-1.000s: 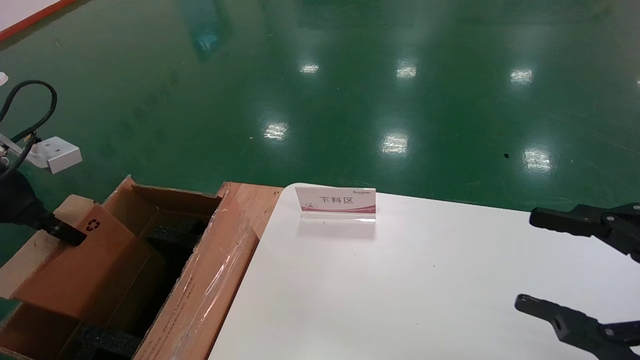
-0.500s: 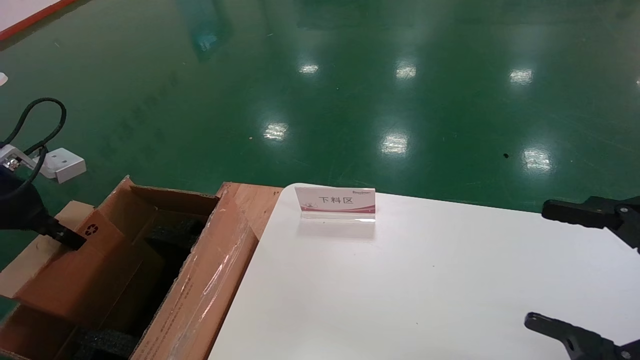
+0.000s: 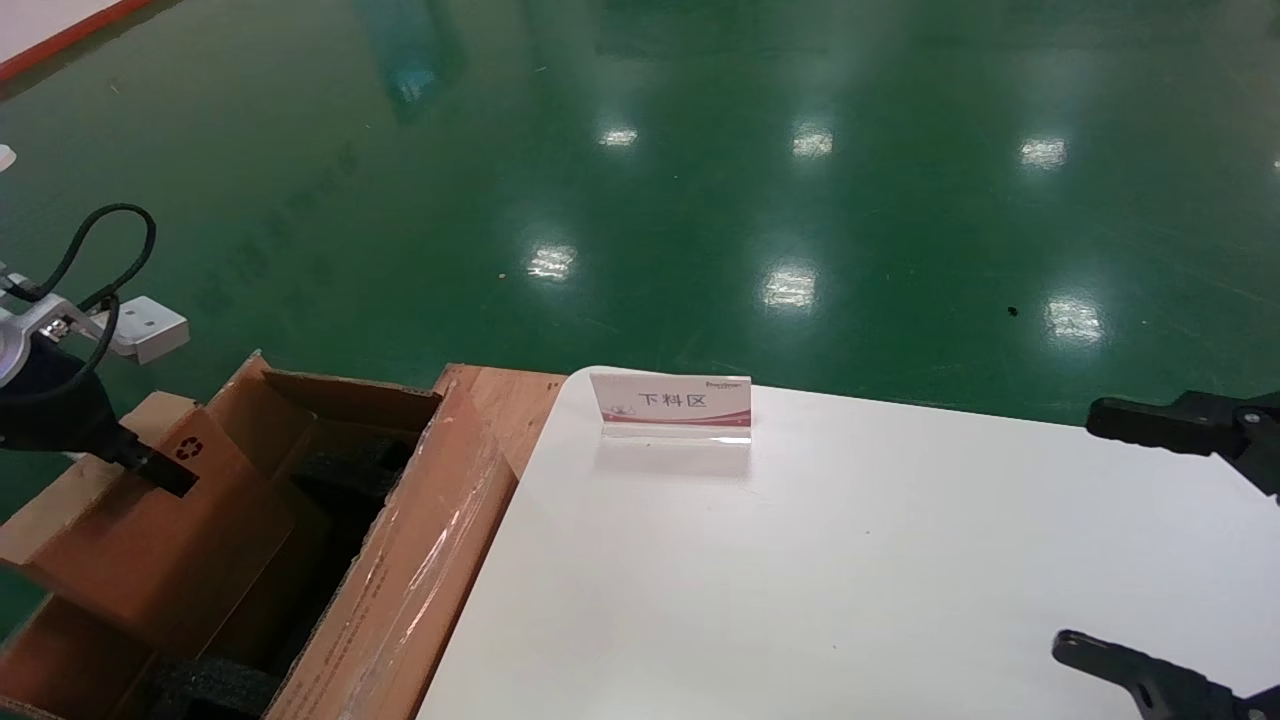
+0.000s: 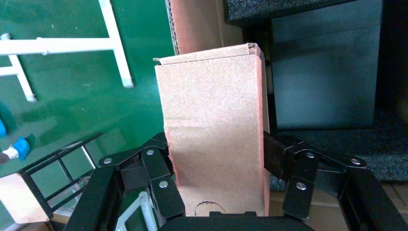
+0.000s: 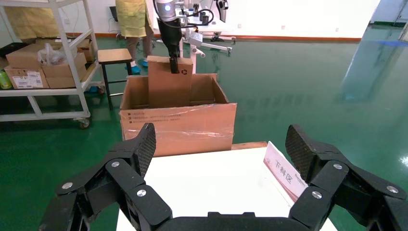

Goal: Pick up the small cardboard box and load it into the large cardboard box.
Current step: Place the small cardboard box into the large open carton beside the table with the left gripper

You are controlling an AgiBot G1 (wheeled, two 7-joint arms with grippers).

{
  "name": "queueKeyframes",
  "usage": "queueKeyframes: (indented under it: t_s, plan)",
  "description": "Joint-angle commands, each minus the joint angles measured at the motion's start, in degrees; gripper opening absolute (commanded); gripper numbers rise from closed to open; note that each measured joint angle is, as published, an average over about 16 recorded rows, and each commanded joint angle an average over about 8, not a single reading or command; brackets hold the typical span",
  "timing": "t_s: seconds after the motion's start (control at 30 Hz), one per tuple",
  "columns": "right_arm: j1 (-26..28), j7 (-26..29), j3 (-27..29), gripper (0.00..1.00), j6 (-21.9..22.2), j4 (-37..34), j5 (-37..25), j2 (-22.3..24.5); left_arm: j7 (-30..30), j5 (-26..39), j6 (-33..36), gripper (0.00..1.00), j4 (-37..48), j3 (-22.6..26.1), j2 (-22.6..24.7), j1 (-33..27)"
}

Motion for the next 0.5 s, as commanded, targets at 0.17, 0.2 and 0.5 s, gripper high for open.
queueKeyframes:
  t_s: [0.17,0.2,0.5]
  plan:
    - [0.00,-0.01,-0.02,1.00,0.01,0.00,0.01,0.01,-0.16,0.20,-0.99,0.00,1.82,0.12,1.60,1.58]
    - [0.01,-0.01,-0.02,1.00,0.01,0.00,0.02,0.01,-0.44,0.33,-1.15,0.00,2.03,0.16,1.91,1.80]
    - [0.01,-0.03,-0.05,1.00,0.02,0.00,0.04,0.02,-2.30,1.24,-3.05,0.00,3.00,0.33,4.78,3.99]
